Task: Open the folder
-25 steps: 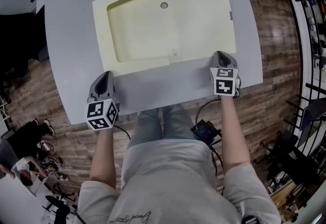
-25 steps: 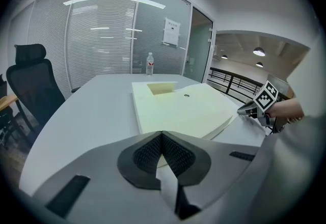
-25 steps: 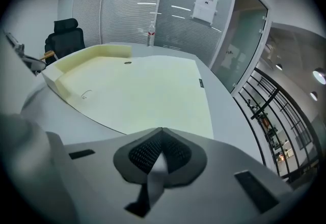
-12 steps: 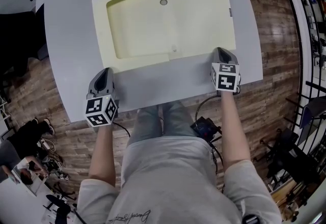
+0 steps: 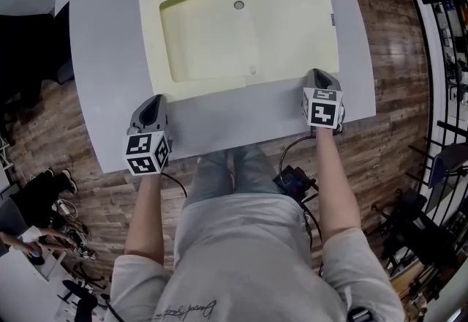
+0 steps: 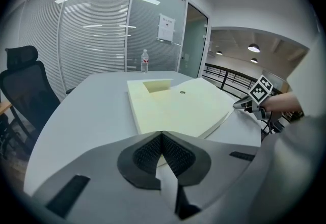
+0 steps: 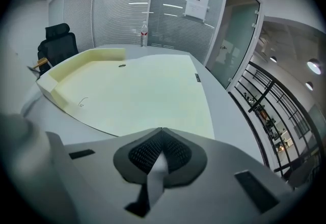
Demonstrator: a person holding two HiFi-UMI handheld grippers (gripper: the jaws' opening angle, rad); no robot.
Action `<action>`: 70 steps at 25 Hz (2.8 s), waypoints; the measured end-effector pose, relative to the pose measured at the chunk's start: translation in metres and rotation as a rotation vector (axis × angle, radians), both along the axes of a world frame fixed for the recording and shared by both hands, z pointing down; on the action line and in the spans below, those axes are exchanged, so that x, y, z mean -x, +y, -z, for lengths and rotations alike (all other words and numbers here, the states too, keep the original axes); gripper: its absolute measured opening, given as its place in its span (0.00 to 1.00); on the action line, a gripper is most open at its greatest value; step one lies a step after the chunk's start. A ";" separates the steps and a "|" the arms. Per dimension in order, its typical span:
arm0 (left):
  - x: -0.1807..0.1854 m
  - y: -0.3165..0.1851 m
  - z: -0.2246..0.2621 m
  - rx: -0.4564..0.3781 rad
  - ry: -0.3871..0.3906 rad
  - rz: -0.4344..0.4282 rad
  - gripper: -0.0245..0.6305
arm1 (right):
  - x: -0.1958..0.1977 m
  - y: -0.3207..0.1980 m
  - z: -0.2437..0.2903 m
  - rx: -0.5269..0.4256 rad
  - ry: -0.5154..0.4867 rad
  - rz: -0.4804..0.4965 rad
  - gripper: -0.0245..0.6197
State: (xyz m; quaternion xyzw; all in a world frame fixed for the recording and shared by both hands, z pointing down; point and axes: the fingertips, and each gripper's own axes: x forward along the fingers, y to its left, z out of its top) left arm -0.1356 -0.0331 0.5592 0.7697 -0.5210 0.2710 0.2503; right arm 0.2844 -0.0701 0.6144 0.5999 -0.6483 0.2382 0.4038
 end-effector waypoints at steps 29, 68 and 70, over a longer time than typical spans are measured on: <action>-0.027 0.001 0.089 -0.184 0.165 -0.078 0.05 | 0.032 -0.033 0.139 -0.286 -0.101 0.068 0.07; -0.048 0.005 0.196 -0.348 0.263 -0.098 0.05 | 0.256 0.039 0.235 -0.292 -0.534 0.490 0.07; -0.049 0.005 0.196 -0.350 0.262 -0.101 0.05 | 0.258 0.038 0.234 -0.290 -0.537 0.491 0.07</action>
